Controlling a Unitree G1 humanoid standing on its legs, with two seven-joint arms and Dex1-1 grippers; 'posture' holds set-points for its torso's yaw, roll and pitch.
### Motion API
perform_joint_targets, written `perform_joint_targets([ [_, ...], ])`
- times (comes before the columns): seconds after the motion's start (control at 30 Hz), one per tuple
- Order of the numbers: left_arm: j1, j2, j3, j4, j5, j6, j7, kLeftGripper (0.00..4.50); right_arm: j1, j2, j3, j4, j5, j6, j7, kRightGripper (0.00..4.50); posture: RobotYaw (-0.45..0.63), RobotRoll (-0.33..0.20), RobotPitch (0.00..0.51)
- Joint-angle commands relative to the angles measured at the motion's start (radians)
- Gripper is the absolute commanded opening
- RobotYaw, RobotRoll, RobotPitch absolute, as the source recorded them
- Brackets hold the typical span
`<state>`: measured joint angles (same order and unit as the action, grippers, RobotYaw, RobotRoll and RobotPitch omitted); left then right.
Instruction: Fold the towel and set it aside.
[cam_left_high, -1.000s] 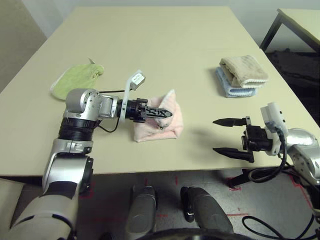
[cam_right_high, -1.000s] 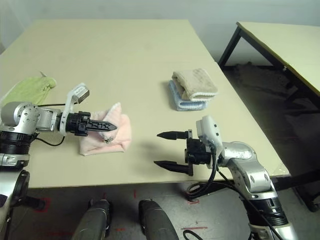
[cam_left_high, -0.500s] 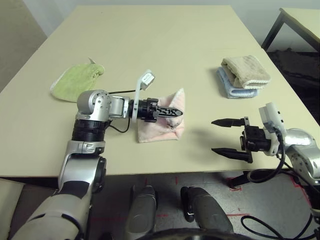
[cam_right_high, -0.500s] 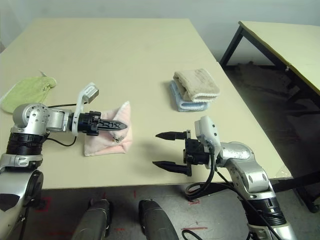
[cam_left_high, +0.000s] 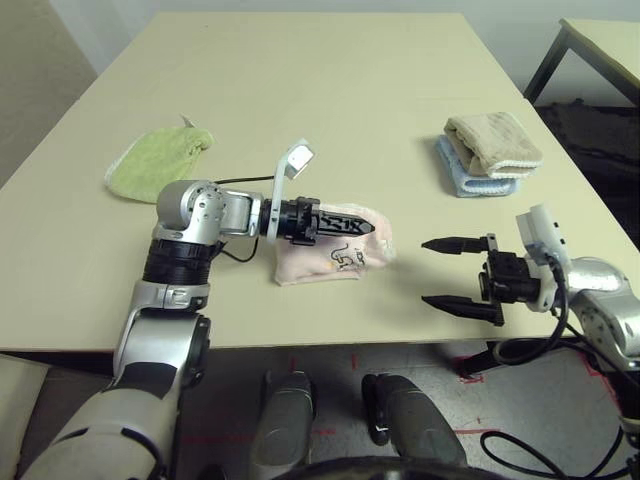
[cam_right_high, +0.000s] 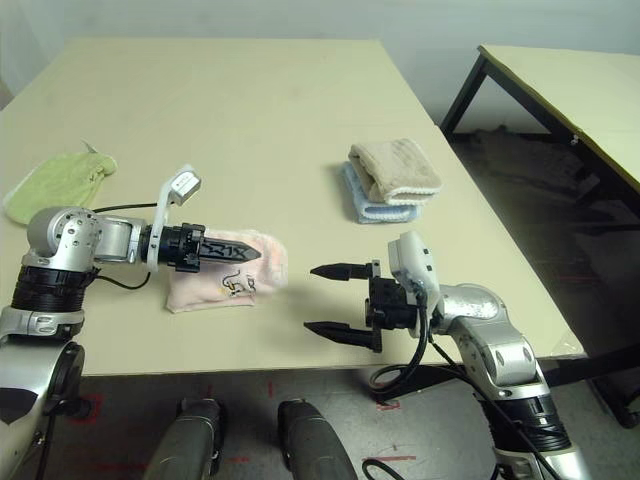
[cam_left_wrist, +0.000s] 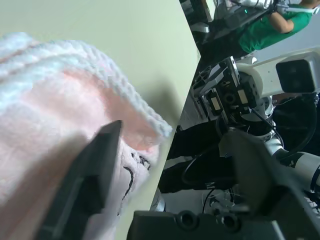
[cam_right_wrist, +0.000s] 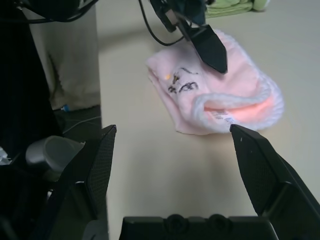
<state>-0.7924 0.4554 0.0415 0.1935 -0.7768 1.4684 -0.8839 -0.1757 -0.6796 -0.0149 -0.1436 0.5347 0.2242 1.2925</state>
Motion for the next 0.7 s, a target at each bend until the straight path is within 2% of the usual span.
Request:
perform_joint_targets([
  [0.03,-0.013,0.056,0.041,-0.027,-0.027,-0.053,-0.051,4.47,-0.035,-0.006,0.006,-0.023,-0.024,0.052,-0.071,4.50,-0.04,0.000,0.160],
  [0.13,0.006,0.138,0.070,-0.067,-0.022,-0.208,-0.150,4.47,-0.105,-0.020,0.020,-0.037,-0.062,0.120,-0.152,4.50,-0.04,0.000,0.160],
  [0.33,0.137,0.241,0.066,-0.143,0.050,-0.543,-0.315,4.47,-0.236,0.042,0.052,-0.052,0.014,0.258,-0.188,4.50,-0.03,0.000,0.159],
  [0.43,0.263,0.283,0.019,-0.212,0.136,-0.727,-0.376,4.50,-0.293,0.096,0.134,-0.058,-0.024,0.246,-0.184,4.04,-0.01,0.000,0.161],
  [0.53,0.355,0.308,-0.028,-0.237,0.217,-0.917,-0.454,4.50,-0.333,0.149,0.195,-0.035,-0.058,0.239,-0.196,2.87,0.01,0.000,0.160],
  [0.7,0.446,0.261,-0.048,-0.215,0.292,-1.182,-0.500,4.50,-0.364,0.214,0.293,0.041,-0.133,0.220,-0.198,1.05,0.03,0.000,0.159],
])
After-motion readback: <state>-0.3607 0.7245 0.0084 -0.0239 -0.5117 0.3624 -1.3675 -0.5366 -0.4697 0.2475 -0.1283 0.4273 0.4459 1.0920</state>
